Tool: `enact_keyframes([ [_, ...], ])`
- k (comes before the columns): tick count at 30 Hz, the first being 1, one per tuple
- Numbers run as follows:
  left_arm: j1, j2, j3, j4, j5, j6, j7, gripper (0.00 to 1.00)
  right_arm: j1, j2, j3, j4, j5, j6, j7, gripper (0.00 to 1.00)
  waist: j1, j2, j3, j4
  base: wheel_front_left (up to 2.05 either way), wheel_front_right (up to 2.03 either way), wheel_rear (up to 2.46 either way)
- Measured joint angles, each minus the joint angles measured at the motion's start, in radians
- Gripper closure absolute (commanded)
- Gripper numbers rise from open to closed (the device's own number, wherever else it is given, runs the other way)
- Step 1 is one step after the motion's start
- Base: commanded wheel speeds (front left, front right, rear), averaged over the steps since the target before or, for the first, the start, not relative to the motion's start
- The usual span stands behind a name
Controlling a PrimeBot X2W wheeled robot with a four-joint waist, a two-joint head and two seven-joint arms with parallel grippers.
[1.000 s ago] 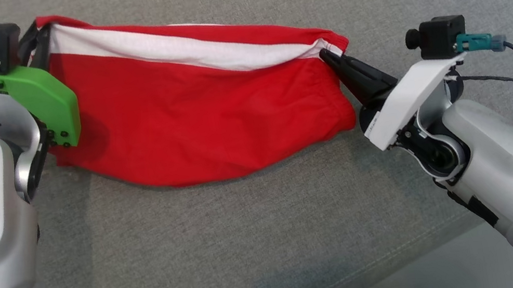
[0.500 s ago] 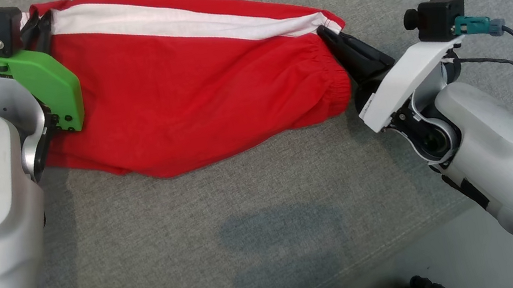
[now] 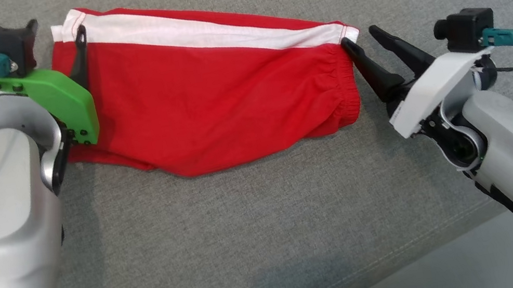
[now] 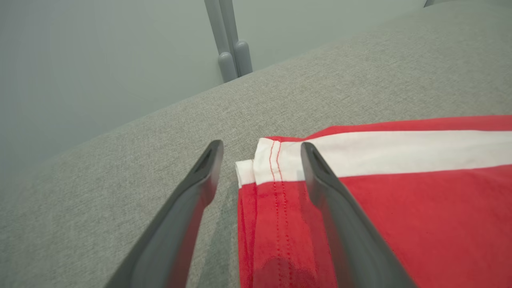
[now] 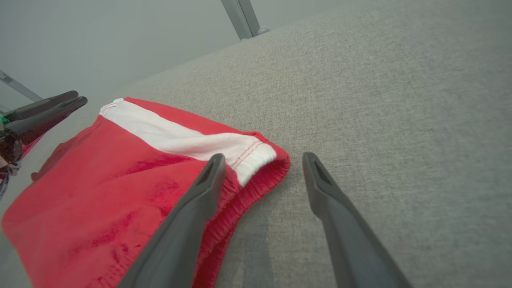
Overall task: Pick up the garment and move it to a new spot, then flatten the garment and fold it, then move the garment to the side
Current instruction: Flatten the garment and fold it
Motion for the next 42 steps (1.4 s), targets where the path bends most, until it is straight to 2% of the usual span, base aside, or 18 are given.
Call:
enact_keyframes([
  [7, 0.105, -0.049, -0.004, 0.082, -0.033, 0.0, -0.004, 0.0, 0.093, -0.051, -0.015, 0.031, -0.002, 0.0, -0.012, 0.0, -0.0001, 0.0, -0.081, 0.024, 0.0, 0.0, 0.0],
  [11, 0.164, -0.062, 0.002, 0.133, -0.049, 0.008, 0.006, 0.0, 0.134, -0.054, -0.017, 0.032, 0.003, 0.0, -0.017, 0.0, -0.0001, 0.0, -0.133, 0.037, 0.0, 0.0, 0.0],
  [14, 0.199, -0.063, 0.024, 0.169, -0.064, 0.031, 0.007, 0.0, 0.174, -0.053, -0.017, 0.028, 0.011, 0.0, -0.017, 0.0, -0.0002, 0.0, -0.188, 0.045, 0.0, 0.0, 0.0],
  [22, 0.237, -0.098, 0.071, 0.203, -0.146, 0.031, 0.031, 0.0, 0.215, -0.056, -0.014, 0.004, 0.021, 0.0, -0.021, 0.0, -0.0002, 0.0, -0.272, 0.04, 0.0, 0.0, 0.0],
  [26, 0.234, -0.103, 0.089, 0.203, -0.17, 0.033, 0.033, 0.0, 0.215, -0.064, -0.014, -0.023, 0.021, 0.0, -0.021, 0.0, -0.0002, 0.0, -0.282, 0.016, 0.0, 0.0, 0.0],
  [34, 0.218, -0.084, 0.105, 0.241, -0.167, 0.08, 0.057, 0.0, 0.214, -0.067, -0.005, -0.059, 0.02, 0.0, -0.022, 0.0, -0.0002, 0.0, -0.254, -0.016, 0.0, 0.0, 0.0],
  [41, 0.196, -0.083, 0.101, 0.264, -0.167, 0.083, 0.067, 0.0, 0.214, -0.09, -0.029, -0.066, 0.019, 0.0, -0.022, 0.0, -0.0002, 0.0, -0.221, -0.037, 0.0, 0.0, 0.0],
  [42, 0.196, -0.087, 0.101, 0.271, -0.167, 0.083, 0.068, 0.05, 0.214, -0.091, -0.032, -0.066, 0.019, 0.0, -0.022, 0.0, -0.0002, 0.0, -0.219, -0.039, 0.0, 0.0, 0.0],
])
